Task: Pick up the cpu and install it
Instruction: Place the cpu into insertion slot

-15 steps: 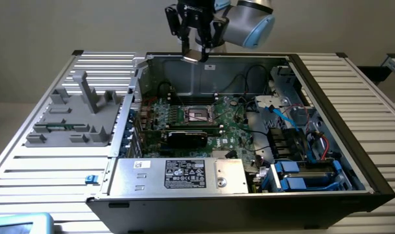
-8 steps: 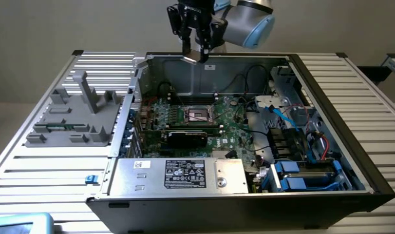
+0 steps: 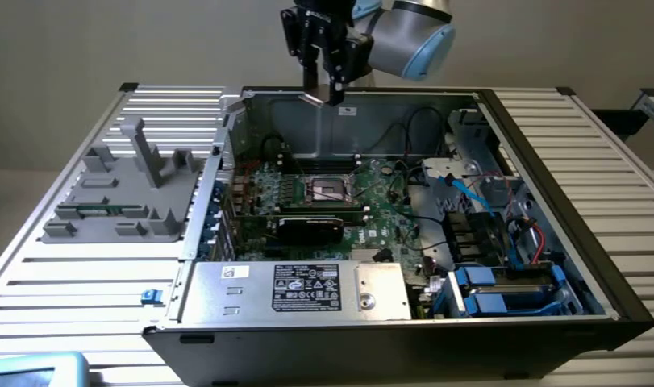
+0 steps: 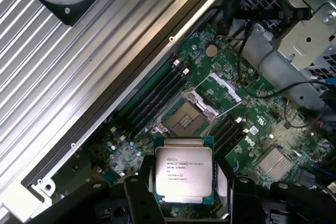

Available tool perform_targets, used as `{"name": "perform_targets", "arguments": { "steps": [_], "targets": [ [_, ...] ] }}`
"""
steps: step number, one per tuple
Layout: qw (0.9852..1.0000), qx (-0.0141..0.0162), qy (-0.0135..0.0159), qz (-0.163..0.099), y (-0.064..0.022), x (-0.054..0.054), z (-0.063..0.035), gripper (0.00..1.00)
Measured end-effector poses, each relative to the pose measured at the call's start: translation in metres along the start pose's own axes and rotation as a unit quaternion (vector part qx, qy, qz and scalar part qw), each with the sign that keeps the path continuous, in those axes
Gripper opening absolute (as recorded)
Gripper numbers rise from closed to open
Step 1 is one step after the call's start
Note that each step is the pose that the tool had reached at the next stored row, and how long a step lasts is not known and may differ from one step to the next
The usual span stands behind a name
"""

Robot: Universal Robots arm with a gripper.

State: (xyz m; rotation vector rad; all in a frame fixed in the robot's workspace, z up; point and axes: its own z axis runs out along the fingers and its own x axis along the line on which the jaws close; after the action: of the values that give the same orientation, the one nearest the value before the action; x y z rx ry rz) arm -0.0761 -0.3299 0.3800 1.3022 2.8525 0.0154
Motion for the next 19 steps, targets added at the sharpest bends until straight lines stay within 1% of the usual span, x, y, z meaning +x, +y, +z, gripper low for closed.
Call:
{"name": "perform_targets", "arguments": {
  "steps": [3,5,8,10,12,14,17,19],
  "targets": [
    [0.9997,0.0000,-0.0003,0.024,0.0000,0.0000,0.0004,0.55],
    [0.9992,0.0000,-0.0004,0.040,0.0000,0.0000,0.0007,0.55],
    [0.9979,0.0000,-0.0007,0.065,0.0000,0.0000,0.0012,0.55],
    [0.9967,0.0001,-0.0009,0.082,0.0000,0.0000,0.0014,0.55],
    [0.9952,0.0001,-0.0011,0.098,0.0000,0.0000,0.0018,0.55],
    [0.9934,0.0001,-0.0013,0.115,0.0000,0.0000,0.0022,0.55],
    [0.9901,0.0002,-0.0016,0.140,0.0000,0.0000,0.0028,0.55],
    [0.9875,0.0002,-0.0018,0.157,0.0000,0.0000,0.0032,0.55]
  ]
}}
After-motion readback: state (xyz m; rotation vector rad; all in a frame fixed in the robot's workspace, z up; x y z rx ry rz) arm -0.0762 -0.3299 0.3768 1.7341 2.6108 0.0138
